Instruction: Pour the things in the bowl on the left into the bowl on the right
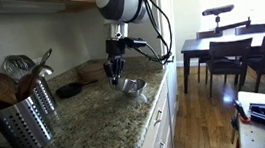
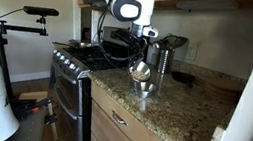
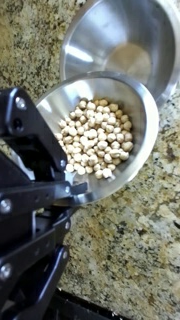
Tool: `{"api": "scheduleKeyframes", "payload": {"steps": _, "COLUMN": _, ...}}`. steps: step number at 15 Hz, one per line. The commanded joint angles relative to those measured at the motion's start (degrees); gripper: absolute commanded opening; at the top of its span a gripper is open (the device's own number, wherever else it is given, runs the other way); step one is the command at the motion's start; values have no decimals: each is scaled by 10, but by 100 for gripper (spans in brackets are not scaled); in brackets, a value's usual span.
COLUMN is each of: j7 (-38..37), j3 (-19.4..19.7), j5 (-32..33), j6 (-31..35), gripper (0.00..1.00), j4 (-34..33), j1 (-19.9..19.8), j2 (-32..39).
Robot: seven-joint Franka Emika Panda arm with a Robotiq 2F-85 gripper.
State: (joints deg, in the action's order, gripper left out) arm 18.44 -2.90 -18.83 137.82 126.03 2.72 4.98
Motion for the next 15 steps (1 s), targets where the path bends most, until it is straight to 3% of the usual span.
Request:
{"api": "scheduleKeyframes", "payload": {"steps": 1, "j7": 28, "j3": -4, "j5": -17, "j6": 4, "gripper": 8, "j4": -17, "j1": -12, "j2": 10}}
{"api": "scheduleKeyframes", "payload": {"steps": 15, "j7": 10, "j3": -10, "j5": -7, "j6": 12, "gripper": 8, "j4": -25, "j1": -9, "j2": 6}}
